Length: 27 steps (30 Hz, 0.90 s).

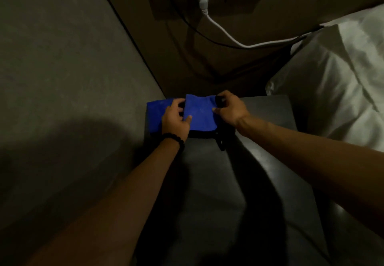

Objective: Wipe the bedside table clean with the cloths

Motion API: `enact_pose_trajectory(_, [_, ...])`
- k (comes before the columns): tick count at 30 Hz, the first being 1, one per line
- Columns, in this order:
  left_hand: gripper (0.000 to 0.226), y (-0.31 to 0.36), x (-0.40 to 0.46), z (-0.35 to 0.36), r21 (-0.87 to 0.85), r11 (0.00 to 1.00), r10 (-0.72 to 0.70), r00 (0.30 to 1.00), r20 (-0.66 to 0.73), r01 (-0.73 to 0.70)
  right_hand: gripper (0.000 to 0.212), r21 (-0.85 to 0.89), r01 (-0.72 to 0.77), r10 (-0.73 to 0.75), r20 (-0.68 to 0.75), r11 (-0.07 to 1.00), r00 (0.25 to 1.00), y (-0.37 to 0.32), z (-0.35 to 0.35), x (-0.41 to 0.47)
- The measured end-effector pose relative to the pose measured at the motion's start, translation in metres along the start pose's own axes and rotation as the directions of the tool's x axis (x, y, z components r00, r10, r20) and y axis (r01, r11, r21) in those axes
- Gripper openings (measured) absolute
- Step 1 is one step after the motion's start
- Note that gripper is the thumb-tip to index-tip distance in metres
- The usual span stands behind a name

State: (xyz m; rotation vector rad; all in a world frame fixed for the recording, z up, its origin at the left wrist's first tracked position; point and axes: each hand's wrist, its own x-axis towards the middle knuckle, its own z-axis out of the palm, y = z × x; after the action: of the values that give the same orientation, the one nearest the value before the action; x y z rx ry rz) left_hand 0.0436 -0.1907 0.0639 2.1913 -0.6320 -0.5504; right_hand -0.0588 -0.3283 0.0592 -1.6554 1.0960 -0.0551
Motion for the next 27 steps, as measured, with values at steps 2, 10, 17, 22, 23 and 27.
enact_pose_trajectory(2, [0.046, -0.011, -0.001, -0.007, 0.217, 0.970, 0.131, 0.988, -0.077, -0.112, 0.037, -0.031, 0.036, -0.037, -0.044, 0.999, 0.998, 0.002, 0.008, 0.003])
enact_pose_trajectory(10, [0.057, -0.071, 0.017, -0.011, 0.734, 0.668, -0.071, 0.972, 0.225, -0.121, 0.066, -0.761, 0.377, -0.506, 0.074, 0.528, 0.859, 0.020, 0.041, -0.010])
enact_pose_trajectory(17, [0.059, -0.071, 0.021, -0.015, 0.744, 0.655, -0.121, 0.952, 0.281, -0.136, 0.070, -0.851, 0.421, -0.326, 0.320, 0.314, 0.889, 0.040, 0.061, -0.006])
enact_pose_trajectory(22, [0.057, -0.050, 0.019, -0.018, 0.724, 0.687, -0.213, 0.934, 0.289, -0.067, 0.068, -0.821, 0.457, -0.323, 0.354, 0.342, 0.878, 0.033, 0.052, -0.007])
enact_pose_trajectory(23, [0.056, -0.046, 0.019, -0.018, 0.715, 0.697, -0.222, 0.933, 0.284, -0.051, 0.068, -0.810, 0.466, -0.318, 0.364, 0.356, 0.875, 0.031, 0.047, -0.006])
enact_pose_trajectory(27, [0.053, -0.017, 0.024, -0.023, 0.657, 0.753, -0.292, 0.910, 0.293, 0.030, 0.068, -0.763, 0.485, -0.258, 0.411, 0.427, 0.874, 0.006, 0.025, -0.008])
